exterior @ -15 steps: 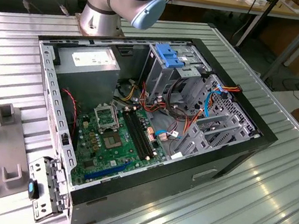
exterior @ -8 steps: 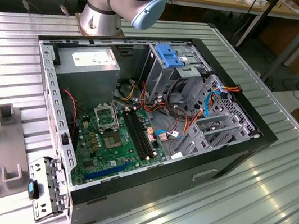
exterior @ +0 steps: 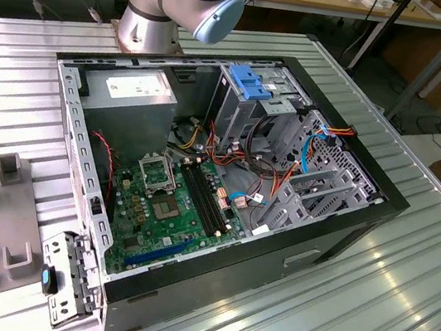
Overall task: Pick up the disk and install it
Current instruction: 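Pick up the disk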
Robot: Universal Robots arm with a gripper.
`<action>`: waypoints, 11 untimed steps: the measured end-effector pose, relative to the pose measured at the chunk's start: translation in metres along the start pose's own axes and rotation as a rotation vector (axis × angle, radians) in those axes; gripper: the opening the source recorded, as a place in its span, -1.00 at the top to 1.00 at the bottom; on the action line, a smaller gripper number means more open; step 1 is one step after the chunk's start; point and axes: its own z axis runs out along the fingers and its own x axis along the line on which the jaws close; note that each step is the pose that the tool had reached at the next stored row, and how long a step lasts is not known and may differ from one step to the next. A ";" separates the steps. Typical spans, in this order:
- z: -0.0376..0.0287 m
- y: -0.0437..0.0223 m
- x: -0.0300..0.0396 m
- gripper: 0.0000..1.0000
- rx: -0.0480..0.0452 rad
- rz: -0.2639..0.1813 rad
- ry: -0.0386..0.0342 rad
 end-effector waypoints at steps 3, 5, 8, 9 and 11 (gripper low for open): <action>0.0000 0.0000 0.0000 0.79 -0.0013 -0.061 0.0027; 0.0000 0.0000 0.0000 0.79 -0.0027 -0.127 0.0056; 0.0000 0.0000 0.0000 0.79 -0.0048 -0.226 0.0100; 0.0000 0.0000 0.0000 0.79 -0.0052 -0.247 0.0110; 0.0000 0.0000 0.0000 0.79 -0.0064 -0.306 0.0136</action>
